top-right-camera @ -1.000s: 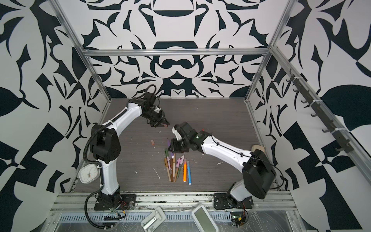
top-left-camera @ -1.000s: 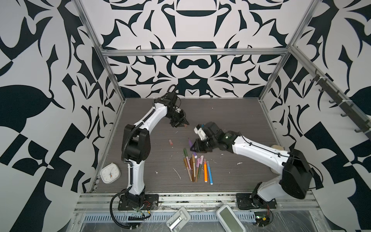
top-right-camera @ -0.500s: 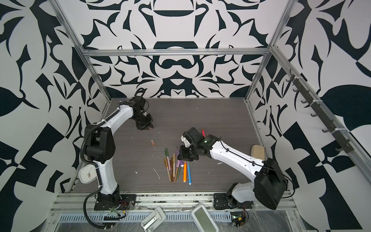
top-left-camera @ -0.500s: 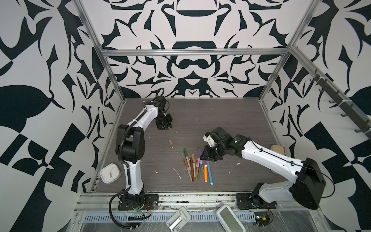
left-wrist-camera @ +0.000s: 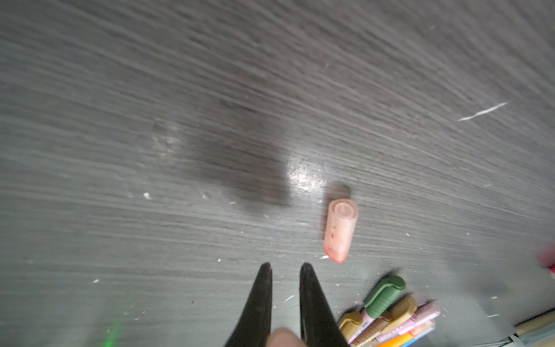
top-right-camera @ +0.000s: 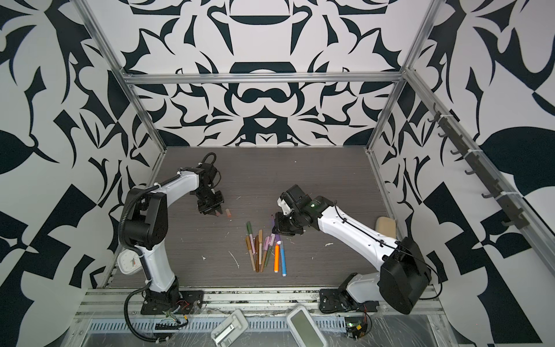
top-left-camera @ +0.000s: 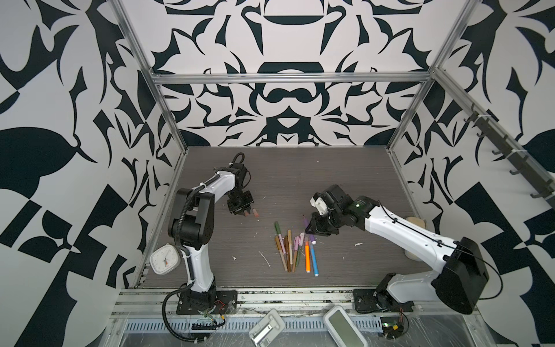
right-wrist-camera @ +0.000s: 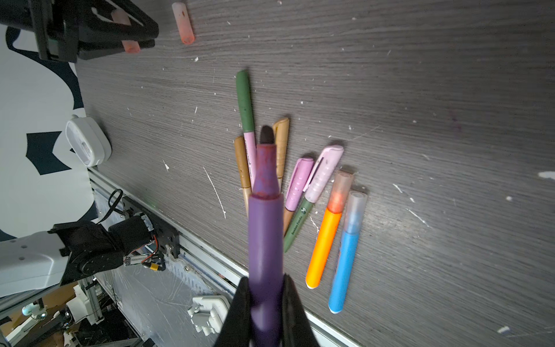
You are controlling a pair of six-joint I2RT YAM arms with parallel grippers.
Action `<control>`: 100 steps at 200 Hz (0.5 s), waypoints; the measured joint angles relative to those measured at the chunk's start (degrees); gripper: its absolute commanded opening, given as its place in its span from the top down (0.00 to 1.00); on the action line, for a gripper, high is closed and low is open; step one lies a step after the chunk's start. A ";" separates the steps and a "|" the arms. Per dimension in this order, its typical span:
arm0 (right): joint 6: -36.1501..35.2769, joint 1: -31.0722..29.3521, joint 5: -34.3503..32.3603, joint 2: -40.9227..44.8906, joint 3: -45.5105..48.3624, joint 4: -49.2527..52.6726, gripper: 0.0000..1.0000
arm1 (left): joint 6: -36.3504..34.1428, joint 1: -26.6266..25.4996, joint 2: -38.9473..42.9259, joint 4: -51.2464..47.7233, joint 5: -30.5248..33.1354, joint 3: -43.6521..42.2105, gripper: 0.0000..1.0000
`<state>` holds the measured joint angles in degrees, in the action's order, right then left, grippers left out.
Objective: Open the pen caps
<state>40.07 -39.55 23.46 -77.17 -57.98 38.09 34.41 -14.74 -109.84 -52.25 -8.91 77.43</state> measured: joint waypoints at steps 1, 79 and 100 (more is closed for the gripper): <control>0.00 0.00 0.00 0.00 0.00 0.02 1.00 | 0.00 0.00 0.00 0.04 -0.02 0.00 1.00; -0.22 0.20 -0.24 1.44 0.00 1.18 1.00 | -0.13 -0.87 -0.28 1.27 -0.33 -0.02 1.00; -0.20 0.22 -0.44 1.62 0.00 1.18 1.00 | -0.13 -1.55 -0.59 1.51 -0.33 -0.09 1.00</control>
<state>39.88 -39.33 23.03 -75.55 -57.98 39.27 34.28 -16.29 -110.43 -50.74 -9.23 77.34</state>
